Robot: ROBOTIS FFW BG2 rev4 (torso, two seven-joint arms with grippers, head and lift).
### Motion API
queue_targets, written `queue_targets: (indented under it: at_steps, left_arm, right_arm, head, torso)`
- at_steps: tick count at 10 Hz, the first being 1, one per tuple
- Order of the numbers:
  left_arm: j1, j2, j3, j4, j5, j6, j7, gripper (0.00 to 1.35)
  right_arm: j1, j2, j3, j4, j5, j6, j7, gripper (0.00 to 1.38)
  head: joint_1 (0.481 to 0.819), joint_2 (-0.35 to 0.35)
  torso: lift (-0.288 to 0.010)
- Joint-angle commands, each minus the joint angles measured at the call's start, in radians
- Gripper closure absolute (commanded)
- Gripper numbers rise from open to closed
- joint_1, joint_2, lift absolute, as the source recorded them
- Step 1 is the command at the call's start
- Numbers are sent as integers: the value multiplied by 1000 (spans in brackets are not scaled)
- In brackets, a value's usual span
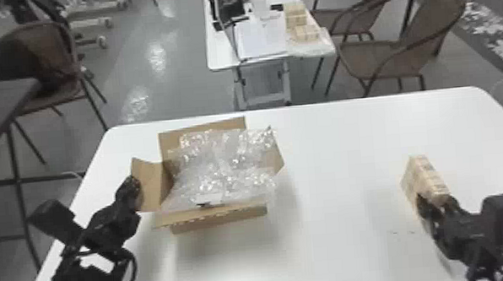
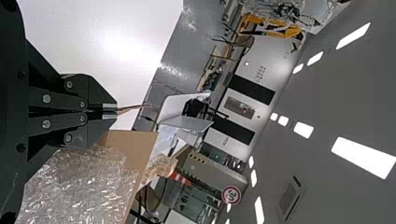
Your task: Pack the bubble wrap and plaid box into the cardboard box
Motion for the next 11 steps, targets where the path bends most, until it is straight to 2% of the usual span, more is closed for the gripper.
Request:
queue_targets:
  at_steps: [1, 3, 5, 8, 9, 11]
  left_arm:
    - [1, 0, 0, 0, 1, 0, 0, 1211]
    - [1, 0, 0, 0, 1, -1, 0, 1211]
    - [-2, 0, -4, 3, 1, -1, 0, 1211]
    - [-8, 0, -14, 8, 1, -1, 2, 1211]
    - [-11, -1, -16, 8, 1, -1, 2, 1211]
    - [-25, -1, -30, 18, 1, -1, 2, 1211]
  right_arm:
    - [4, 1, -1, -10, -1, 0, -1, 960]
    - [13, 1, 18, -44, -37, -2, 1, 970]
    - [15, 1, 101, -182, -77, 34, 1, 970]
    - [-43, 1, 222, -334, -152, 101, 8, 970]
    - [-76, 1, 267, -346, -205, 149, 33, 970]
    - [-155, -12, 342, -340, -255, 235, 129, 970]
  head:
    - [695, 109]
    - [695, 108]
    - [695, 120]
    - [695, 180]
    - [695, 203]
    - [695, 269]
  torso:
    - [-89]
    - [-89]
    - [-89]
    - [-89]
    - [-89]
    - [-89]
